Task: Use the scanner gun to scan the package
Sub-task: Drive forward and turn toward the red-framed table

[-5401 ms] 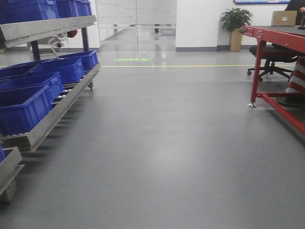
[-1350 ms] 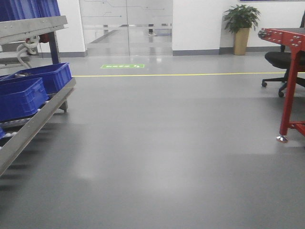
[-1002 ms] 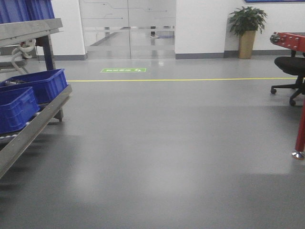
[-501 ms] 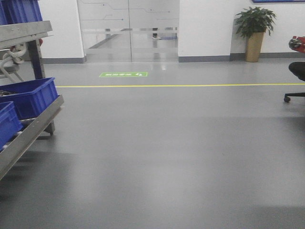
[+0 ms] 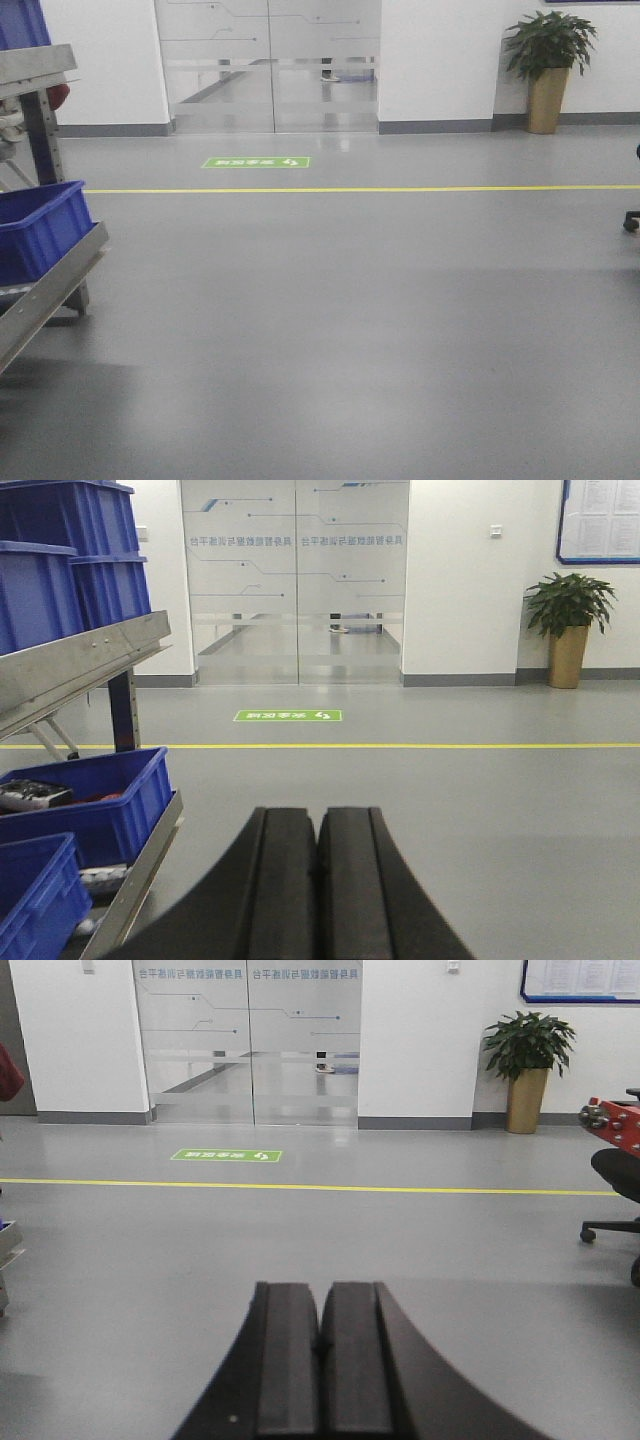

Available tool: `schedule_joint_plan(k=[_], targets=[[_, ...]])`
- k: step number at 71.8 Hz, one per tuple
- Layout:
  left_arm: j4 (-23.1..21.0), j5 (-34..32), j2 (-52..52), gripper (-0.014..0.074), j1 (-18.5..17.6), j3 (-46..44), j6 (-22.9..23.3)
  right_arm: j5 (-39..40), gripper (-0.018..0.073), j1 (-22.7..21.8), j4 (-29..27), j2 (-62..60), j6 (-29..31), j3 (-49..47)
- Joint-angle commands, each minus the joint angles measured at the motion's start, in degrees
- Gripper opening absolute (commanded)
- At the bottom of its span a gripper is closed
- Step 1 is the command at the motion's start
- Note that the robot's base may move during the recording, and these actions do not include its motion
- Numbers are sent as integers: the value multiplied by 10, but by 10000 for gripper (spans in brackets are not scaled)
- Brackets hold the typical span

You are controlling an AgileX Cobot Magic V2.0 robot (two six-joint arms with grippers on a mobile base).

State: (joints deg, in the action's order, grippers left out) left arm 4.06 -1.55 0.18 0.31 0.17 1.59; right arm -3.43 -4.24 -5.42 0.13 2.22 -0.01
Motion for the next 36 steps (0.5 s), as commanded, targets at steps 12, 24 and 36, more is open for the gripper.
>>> schedule_joint_plan(k=[12,24,36], targets=[[-1,-9,-2,-111,0,-2,0,13,-162,-1,0,-1,2,0],[-1,-9,-2,-111,0,-2,0,13,-162,-1,0,-1,2,0],[-1,-9,-2,-111,0,-2,0,13,-162,-1,0,-1,2,0]])
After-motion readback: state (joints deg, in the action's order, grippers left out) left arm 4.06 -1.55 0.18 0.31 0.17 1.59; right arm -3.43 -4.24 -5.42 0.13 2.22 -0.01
